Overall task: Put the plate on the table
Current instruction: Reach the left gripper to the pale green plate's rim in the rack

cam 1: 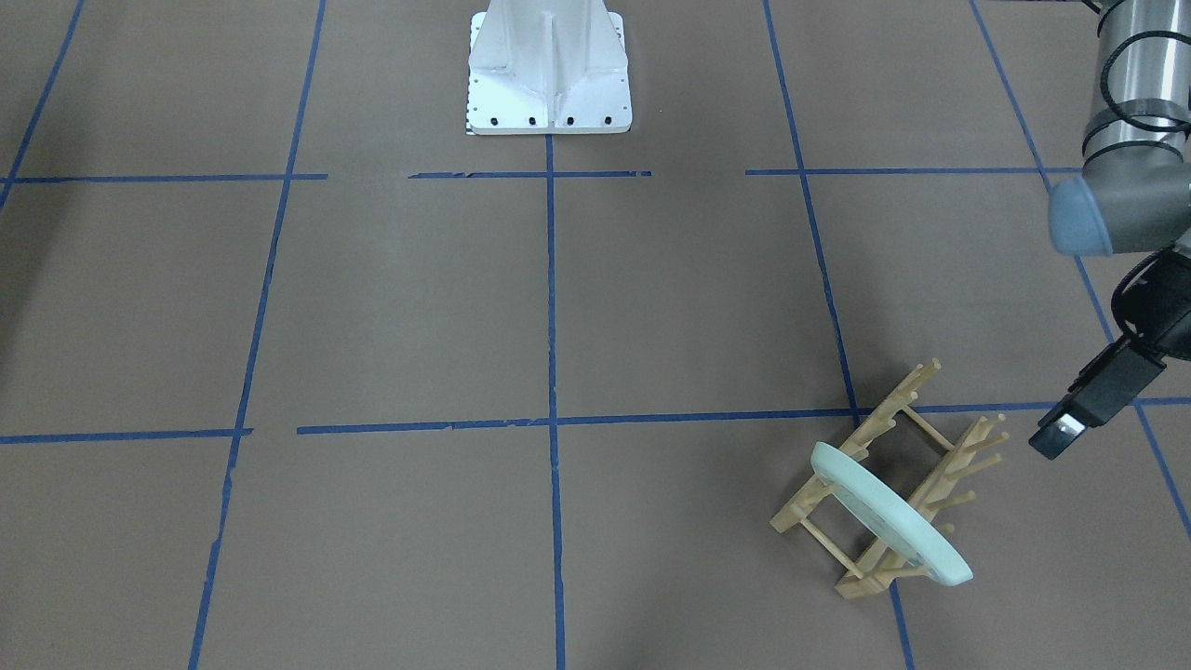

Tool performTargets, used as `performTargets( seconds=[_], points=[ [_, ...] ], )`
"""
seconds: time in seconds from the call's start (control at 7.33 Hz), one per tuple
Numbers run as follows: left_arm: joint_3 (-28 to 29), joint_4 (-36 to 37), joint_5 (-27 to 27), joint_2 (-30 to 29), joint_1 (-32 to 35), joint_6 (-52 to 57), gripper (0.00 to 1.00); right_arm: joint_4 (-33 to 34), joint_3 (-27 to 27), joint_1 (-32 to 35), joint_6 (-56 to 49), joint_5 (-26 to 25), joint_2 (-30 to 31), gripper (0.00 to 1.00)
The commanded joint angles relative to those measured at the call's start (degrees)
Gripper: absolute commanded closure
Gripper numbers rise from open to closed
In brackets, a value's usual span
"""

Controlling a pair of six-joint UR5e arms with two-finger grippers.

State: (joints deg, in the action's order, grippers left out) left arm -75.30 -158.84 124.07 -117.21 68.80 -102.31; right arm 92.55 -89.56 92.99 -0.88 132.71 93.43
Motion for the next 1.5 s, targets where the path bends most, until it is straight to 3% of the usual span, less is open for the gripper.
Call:
performTargets(
  seconds=[0.0,0.27,0.55,0.82,0.95,1.09,1.36],
  points=[
    [4.6,-4.2,-6.3,-4.2,-3.9,-3.2,0.0,0.0,0.0,0.0,0.0,0.0,0.0,0.0],
    [8.9,-9.5,-6.4,-5.8,-4.4,-4.4,0.01,0.0,0.0,0.0,0.0,0.0,0.0,0.0],
    [11.2,-10.3,-8.0,-7.7,-5.9,-5.0,0.06,0.0,0.0,0.0,0.0,0.0,0.0,0.0],
    [12.4,-10.7,-9.3,-8.6,-7.0,-5.1,0.19,0.0,-0.1,0.0,0.0,0.0,0.0,0.0],
    [12.8,-10.7,-10.2,-9.0,-7.3,-5.1,0.45,0.0,0.0,0.0,0.0,0.0,0.0,0.0],
    [12.8,-10.7,-10.2,-9.0,-7.4,-4.9,0.99,0.0,-0.1,0.0,0.0,0.0,0.0,0.0],
    [11.9,-10.8,-9.9,-8.7,-7.2,-4.9,1.0,0.0,0.0,0.0,0.0,0.0,0.0,0.0]
  ],
)
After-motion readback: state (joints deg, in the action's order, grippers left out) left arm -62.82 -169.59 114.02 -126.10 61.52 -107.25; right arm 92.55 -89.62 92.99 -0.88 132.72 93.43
